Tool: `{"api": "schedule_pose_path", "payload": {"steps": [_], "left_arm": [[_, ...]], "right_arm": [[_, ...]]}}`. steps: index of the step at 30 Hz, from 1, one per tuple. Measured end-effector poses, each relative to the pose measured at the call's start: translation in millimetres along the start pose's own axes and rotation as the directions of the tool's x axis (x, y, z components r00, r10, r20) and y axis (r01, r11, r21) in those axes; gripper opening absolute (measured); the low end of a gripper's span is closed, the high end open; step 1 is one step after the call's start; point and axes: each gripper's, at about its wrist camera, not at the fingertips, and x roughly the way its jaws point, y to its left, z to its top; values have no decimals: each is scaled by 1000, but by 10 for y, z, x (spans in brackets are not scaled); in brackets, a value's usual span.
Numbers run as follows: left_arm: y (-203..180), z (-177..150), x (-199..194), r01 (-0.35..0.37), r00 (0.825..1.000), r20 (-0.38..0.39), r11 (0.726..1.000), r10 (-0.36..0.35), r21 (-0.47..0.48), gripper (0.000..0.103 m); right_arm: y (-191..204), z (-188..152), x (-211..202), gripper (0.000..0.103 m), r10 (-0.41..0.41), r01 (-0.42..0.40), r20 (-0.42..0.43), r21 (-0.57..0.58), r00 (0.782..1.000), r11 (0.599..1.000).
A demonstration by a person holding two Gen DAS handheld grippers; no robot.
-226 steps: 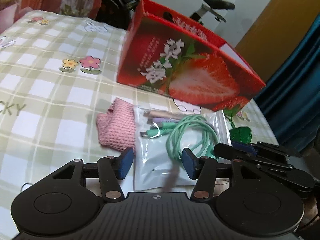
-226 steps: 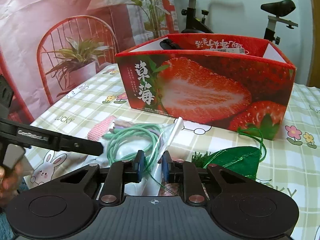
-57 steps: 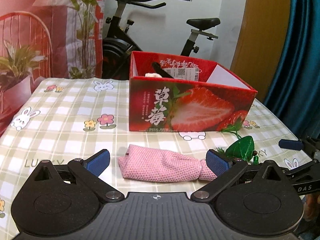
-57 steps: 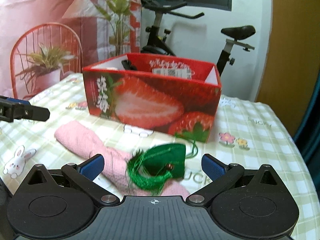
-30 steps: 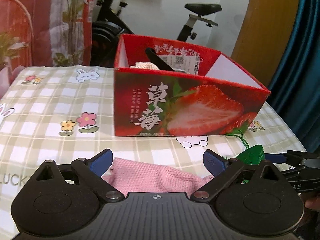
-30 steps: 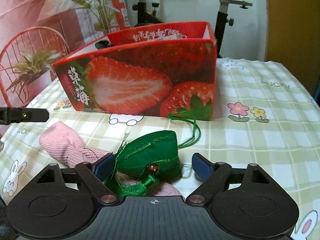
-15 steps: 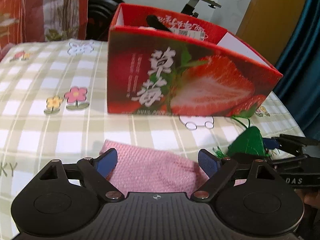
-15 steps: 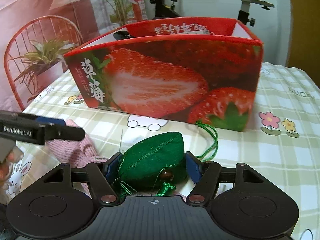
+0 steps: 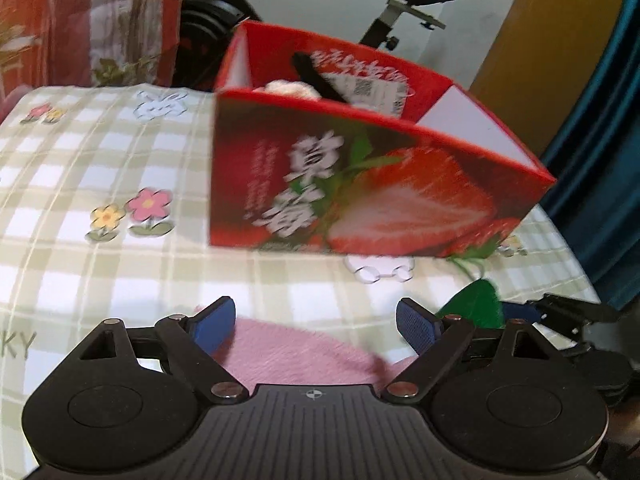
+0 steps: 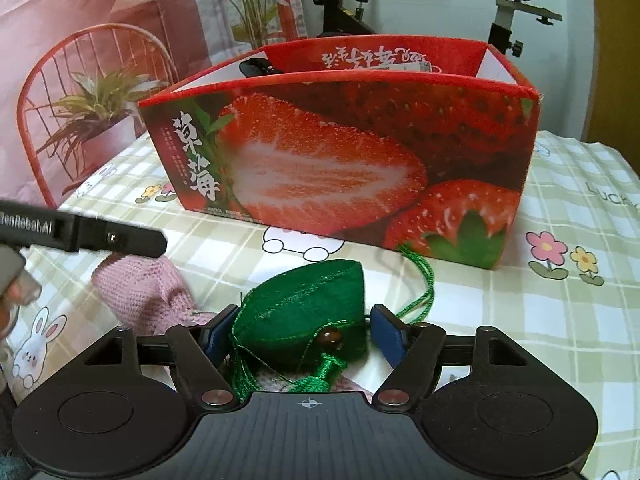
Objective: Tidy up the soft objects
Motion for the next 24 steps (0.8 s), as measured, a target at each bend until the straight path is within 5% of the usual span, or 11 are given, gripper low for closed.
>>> {"api": "schedule_pose_path", "payload": {"steps": [11, 19, 21, 23, 24], "left_arm": [[-486, 106, 225, 145, 989, -36, 989, -144, 37, 89], [-642, -24, 482, 263, 959, -110, 965, -262, -5, 88], [-679, -66, 569, 288, 949, -130, 958, -287, -11, 85], [-684, -105, 630, 307, 941, -138, 951, -308, -31, 66], [-679, -117, 641, 302, 942, -139, 953, -304, -39, 65]], "right_arm": [[-62, -69, -90, 65, 19, -19, 18, -4, 1000, 1000], [-89, -143, -106, 63, 42, -42, 6, 19, 999, 999], [-84, -158, -98, 63, 44, -44, 11, 23, 999, 999], [-72, -156, -98, 61, 54, -54, 16, 26, 998, 998], [-49, -151, -98, 61, 55, -56, 15, 24, 998, 998]]}}
